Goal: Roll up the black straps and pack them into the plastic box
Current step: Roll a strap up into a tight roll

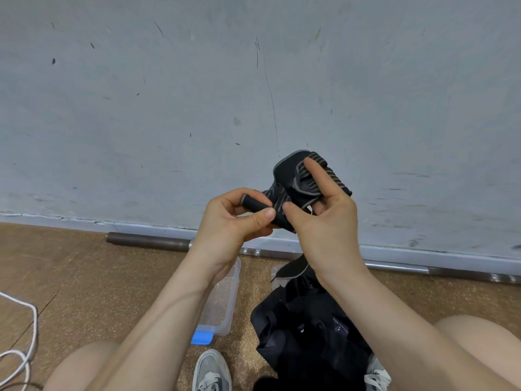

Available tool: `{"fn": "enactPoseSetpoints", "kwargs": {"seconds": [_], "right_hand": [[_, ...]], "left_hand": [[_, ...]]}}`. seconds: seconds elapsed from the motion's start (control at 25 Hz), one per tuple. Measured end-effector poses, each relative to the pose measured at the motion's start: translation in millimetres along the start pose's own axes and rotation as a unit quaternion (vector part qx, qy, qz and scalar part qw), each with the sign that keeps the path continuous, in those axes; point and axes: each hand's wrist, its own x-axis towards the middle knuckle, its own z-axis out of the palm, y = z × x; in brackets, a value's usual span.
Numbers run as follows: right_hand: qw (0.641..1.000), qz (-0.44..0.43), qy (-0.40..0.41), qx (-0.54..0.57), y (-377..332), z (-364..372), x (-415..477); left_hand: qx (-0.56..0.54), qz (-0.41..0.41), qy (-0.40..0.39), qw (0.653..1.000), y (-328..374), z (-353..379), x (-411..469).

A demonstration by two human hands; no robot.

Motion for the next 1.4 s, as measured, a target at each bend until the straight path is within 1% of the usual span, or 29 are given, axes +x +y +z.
{"fn": "enactPoseSetpoints", "kwargs": {"seconds": [0.2,0.28,0.36,0.4,0.48,0.56,0.68,0.88,0.92,1.0,1.08,1.12,1.24,1.4], "right_hand": [[0.998,0.034,-0.052,0.017,-1,-1,0],[0.996,0.063,-0.054,0.033,-1,-6,6],[0.987,0.123,-0.057,0.09,-4,-14,13],[0.978,0.158,-0.066,0.122,-5,-17,16],[0.959,0.215,-0.087,0.165,-5,-21,18],[0.949,0.234,-0.102,0.185,-3,-21,16],[0.955,0.219,-0.091,0.177,1,-19,15],[0.973,0.182,-0.054,0.131,8,-13,14],[0.976,0.171,-0.043,0.125,9,-11,14],[0.981,0.152,-0.027,0.117,11,-10,15],[0.984,0.139,-0.023,0.107,11,-10,15],[0.986,0.133,-0.023,0.098,10,-9,14],[0.991,0.111,-0.038,0.061,7,-9,10],[0.989,0.107,-0.076,0.068,3,-13,11]], "left_hand": [[0.032,-0.001,0.039,0.999,1,5,-1],[-0.001,-0.024,0.008,1.0,4,3,-1],[-0.048,-0.047,-0.052,0.996,5,-5,1],[-0.048,-0.049,-0.075,0.995,6,-9,1],[-0.018,-0.042,-0.094,0.995,7,-13,2],[0.003,-0.036,-0.102,0.994,7,-15,3],[0.057,-0.027,-0.108,0.992,8,-19,3],[0.133,-0.044,-0.127,0.982,8,-22,2],[0.134,-0.042,-0.114,0.984,8,-20,2],[0.103,-0.029,-0.064,0.992,6,-15,1],[0.076,-0.019,-0.021,0.997,3,-7,-1],[0.08,-0.015,-0.007,0.997,0,-4,-1],[0.102,-0.013,0.003,0.995,-1,-1,-2],[0.064,-0.027,-0.004,0.998,5,1,-2]]}}
